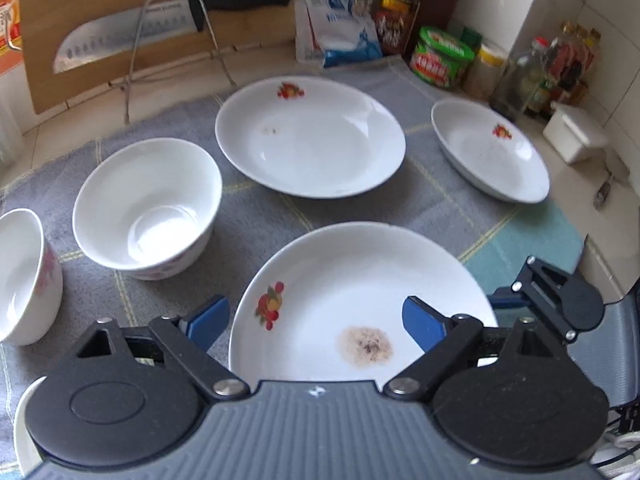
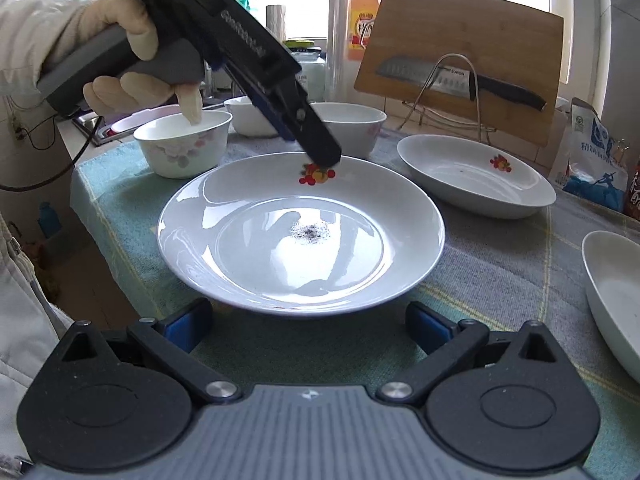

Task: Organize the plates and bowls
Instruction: 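Grasp the rim of the brown-stained white plate with the left gripper, then lift and carry the stained plate over the other flower-print plate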

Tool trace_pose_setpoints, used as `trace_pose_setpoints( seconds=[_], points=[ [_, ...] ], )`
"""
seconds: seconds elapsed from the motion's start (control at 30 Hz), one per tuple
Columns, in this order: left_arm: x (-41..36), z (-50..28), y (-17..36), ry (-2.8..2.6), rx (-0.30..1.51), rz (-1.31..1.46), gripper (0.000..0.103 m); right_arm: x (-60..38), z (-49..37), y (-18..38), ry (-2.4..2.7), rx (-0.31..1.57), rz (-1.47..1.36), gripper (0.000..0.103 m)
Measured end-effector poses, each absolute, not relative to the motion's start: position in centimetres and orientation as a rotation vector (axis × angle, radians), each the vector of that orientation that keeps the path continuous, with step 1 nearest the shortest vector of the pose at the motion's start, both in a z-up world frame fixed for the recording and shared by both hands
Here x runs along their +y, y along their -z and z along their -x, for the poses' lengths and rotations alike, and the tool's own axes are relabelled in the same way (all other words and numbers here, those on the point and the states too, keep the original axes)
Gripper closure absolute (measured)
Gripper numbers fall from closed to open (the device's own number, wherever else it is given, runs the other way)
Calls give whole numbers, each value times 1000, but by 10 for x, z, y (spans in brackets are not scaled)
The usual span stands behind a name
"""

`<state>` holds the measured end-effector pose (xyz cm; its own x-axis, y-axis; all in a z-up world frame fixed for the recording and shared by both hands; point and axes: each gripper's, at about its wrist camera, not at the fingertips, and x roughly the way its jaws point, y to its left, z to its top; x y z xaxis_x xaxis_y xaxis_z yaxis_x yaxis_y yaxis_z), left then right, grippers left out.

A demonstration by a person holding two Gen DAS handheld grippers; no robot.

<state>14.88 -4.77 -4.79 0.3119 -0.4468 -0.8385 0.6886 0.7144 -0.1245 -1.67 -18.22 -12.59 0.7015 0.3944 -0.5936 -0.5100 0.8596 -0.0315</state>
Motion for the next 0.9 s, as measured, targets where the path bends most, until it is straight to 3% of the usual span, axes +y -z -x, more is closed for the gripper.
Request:
trace_pose_setpoints(
  seconds=[0.9],
  points=[
    [-73, -196, 71, 931, 1319, -376, 10, -169, 4, 124, -545, 644, 245, 0]
  ],
)
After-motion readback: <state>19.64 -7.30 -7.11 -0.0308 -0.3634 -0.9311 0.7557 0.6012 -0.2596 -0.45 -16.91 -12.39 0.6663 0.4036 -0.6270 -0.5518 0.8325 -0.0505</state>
